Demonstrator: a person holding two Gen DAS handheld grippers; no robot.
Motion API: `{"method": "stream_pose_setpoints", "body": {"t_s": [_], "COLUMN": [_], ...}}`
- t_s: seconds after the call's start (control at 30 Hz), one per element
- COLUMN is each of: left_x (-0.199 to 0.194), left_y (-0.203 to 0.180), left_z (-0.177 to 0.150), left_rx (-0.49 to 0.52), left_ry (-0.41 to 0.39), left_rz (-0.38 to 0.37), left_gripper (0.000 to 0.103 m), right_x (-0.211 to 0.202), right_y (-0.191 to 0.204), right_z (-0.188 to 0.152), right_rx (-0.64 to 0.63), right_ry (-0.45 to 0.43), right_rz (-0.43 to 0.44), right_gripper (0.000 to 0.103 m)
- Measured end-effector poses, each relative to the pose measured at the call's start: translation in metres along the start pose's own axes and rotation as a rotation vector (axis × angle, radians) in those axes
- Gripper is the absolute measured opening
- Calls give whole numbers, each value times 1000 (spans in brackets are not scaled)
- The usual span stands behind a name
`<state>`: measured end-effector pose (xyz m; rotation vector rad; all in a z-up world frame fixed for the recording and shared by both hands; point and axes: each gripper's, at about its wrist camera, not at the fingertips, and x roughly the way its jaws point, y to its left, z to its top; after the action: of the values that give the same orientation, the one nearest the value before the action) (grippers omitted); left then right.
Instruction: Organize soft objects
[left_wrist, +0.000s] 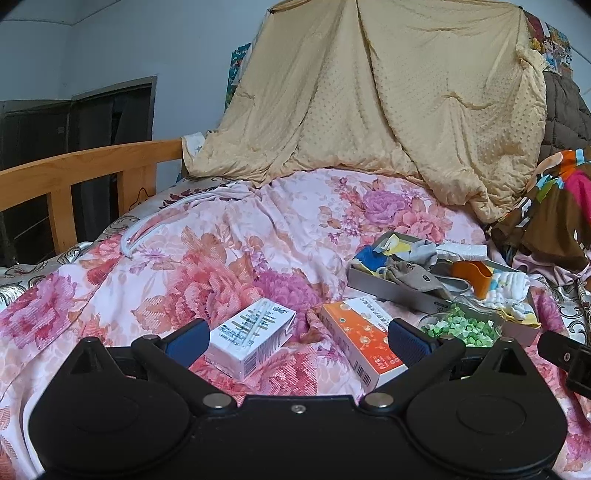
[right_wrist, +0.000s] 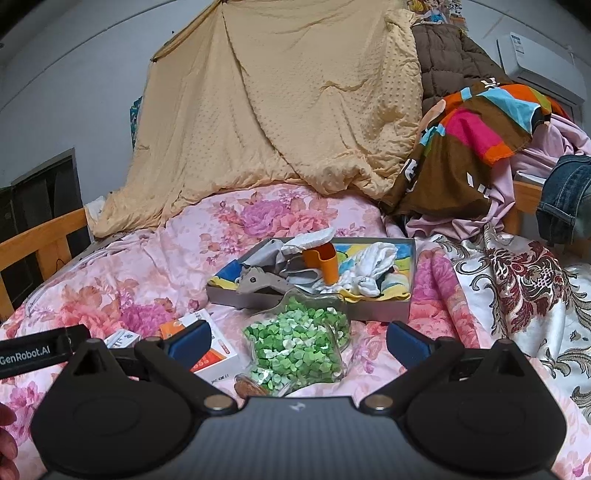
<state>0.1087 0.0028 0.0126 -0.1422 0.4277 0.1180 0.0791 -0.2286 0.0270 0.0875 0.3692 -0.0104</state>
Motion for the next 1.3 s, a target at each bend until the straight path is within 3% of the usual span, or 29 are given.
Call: {"method": "stream_pose_setpoints", "body": {"t_s": [0.57, 1.03, 1.3], "left_x": [-15, -22, -24], "left_y": [6, 22, 22], "left_z": [-9, -14, -15], "left_rx": [26, 17, 25], "left_ry": [45, 113, 112], "left_rz": [-5, 82, 73], "left_gripper": [102, 102, 102], "right_x": [-16, -20, -20], "right_y": [6, 20, 22], "right_z": [-8, -14, -15], "right_rx": [25, -38, -39], "right_ry": [33, 69, 83], "right_rz": [14, 16, 8], "right_gripper": [103, 103, 103]}}
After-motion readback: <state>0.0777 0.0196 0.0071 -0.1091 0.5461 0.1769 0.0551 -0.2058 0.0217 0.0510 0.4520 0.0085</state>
